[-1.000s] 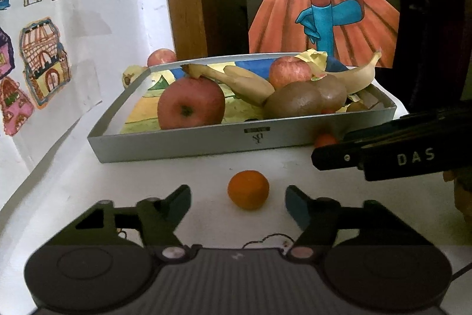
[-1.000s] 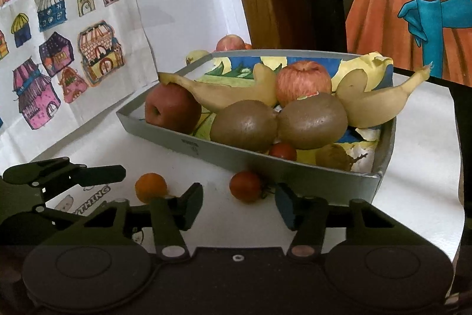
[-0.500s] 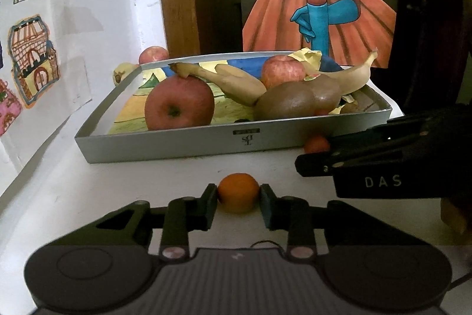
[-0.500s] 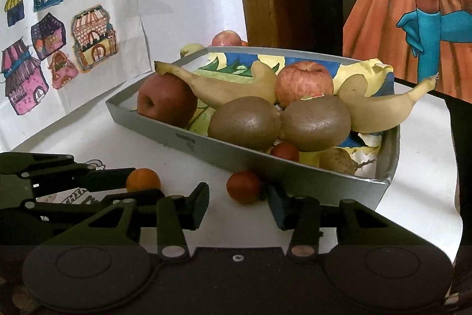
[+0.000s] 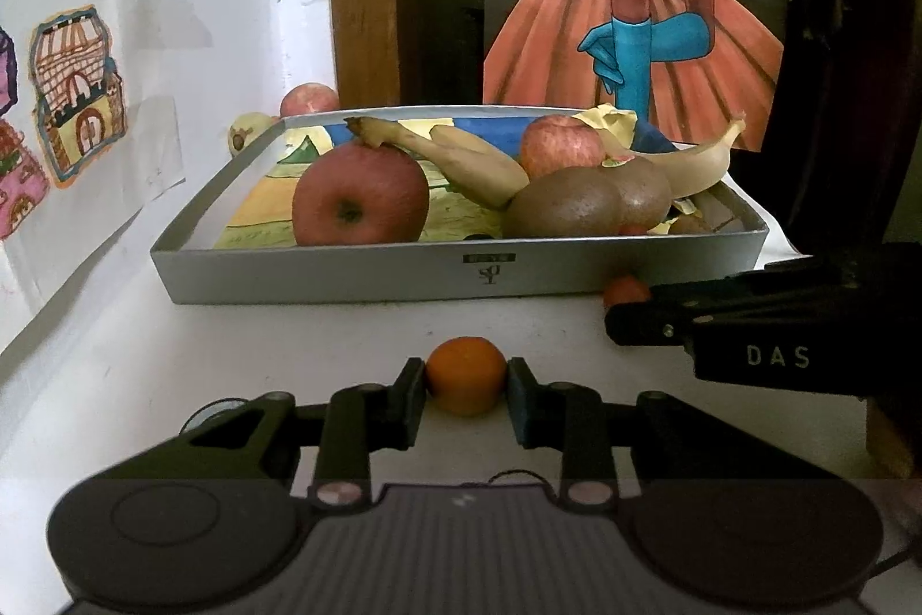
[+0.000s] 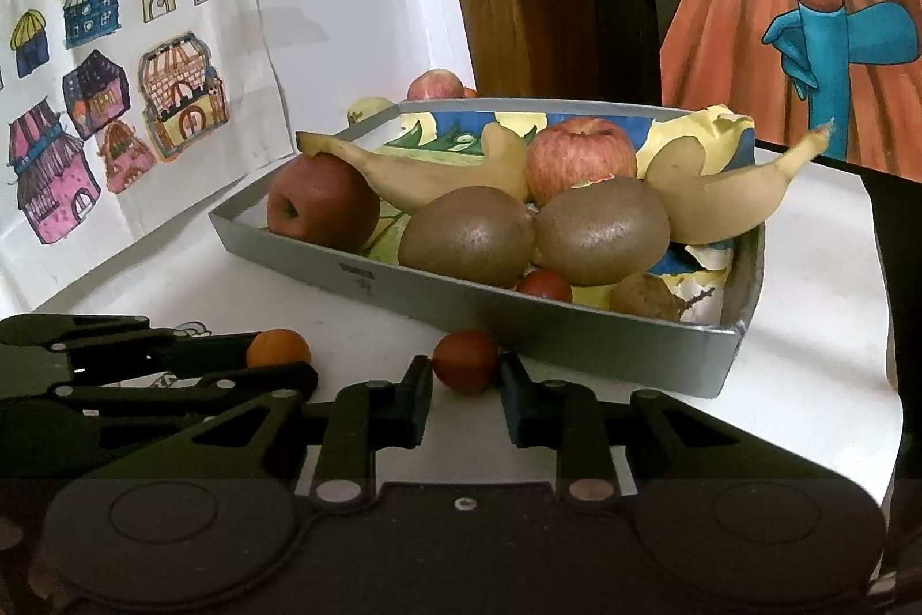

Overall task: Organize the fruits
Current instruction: 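Close the left tool on the orange while the right tool grips the cherry tomato, then lift the orange with the left tool toward the tray while the right tool carries the tomato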

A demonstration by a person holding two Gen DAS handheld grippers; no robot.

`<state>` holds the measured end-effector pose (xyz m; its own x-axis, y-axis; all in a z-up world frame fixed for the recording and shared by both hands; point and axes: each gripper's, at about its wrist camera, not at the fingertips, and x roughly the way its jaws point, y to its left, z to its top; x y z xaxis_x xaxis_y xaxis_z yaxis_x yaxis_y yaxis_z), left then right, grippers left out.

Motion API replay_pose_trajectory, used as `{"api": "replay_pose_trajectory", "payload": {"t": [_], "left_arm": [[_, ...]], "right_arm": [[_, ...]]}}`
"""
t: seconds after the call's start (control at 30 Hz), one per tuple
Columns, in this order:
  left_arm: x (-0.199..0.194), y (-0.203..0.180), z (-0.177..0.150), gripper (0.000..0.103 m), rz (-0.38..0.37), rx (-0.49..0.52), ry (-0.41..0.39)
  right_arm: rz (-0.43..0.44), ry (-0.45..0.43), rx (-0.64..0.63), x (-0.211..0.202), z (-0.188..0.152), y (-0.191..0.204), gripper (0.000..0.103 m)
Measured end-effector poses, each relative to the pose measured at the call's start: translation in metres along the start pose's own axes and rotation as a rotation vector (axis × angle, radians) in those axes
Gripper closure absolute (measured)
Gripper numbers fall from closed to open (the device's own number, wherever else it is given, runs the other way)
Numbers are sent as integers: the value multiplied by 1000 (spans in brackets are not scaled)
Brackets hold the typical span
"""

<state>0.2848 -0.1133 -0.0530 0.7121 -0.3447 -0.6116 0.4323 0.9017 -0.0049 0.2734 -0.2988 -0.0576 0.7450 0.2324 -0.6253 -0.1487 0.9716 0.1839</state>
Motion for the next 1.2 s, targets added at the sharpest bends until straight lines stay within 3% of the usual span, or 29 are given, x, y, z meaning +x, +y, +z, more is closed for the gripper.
{"api": "replay_pose_trajectory", "payload": {"t": [0.37,0.7,0.9,1.07,1.2], "left_arm": [[-9,-2,3,71,4,-22,-25],[-22,-5,22,71,18,-24,-137],[-22,-10,28,70,26,1,-221],[-17,-9,25,70,25,-24,-210],[-36,-1,24,70,38,-52,-221]], "right_arm": [[33,-34,51,-10,-3,-6,76],[81,-118,115,-42,-5,-9,76],[31,-194,126,-53,1,-16,76],[5,-205,138,-54,2,-22,76],[0,-220,135,-64,3,-20,76]]}}
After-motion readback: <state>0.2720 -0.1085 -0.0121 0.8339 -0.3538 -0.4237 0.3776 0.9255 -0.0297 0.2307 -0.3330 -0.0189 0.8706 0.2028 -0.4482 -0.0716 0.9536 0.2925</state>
